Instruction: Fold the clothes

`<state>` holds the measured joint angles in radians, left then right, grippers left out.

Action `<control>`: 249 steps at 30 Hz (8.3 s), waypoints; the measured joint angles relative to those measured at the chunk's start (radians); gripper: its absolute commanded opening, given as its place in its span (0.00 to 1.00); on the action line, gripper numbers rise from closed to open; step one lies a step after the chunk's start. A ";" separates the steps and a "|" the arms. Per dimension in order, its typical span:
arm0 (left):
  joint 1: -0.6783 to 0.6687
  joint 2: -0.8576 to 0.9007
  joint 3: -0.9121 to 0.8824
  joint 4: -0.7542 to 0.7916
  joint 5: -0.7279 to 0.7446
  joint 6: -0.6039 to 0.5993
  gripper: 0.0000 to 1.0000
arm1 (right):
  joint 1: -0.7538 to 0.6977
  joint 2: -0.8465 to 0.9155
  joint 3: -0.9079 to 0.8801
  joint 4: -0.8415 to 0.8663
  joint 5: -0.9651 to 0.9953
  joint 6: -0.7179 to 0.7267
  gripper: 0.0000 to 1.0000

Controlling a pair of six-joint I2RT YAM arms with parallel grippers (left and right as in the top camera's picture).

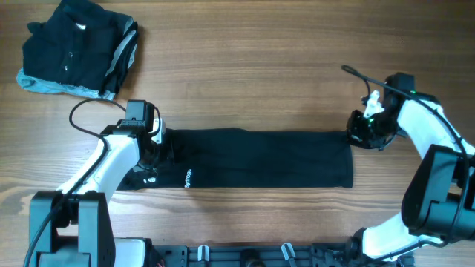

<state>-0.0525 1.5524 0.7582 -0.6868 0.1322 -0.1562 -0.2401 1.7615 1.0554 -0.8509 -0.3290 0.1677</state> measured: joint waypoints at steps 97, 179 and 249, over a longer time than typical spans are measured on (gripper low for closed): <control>-0.006 -0.222 0.329 -0.300 -0.027 -0.045 0.65 | 0.883 0.048 0.042 0.257 -0.343 0.383 0.13; -0.349 0.152 0.611 -0.299 0.309 -0.272 0.04 | 0.532 -0.032 -0.128 0.073 0.129 0.370 0.26; -0.202 0.178 0.674 -0.446 0.188 -0.154 0.59 | 0.616 -0.274 -0.058 -0.069 0.133 0.145 0.07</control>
<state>-0.2546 1.7306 1.4319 -1.1324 0.3199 -0.3103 0.3763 1.4879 0.9970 -0.9203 -0.1963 0.3122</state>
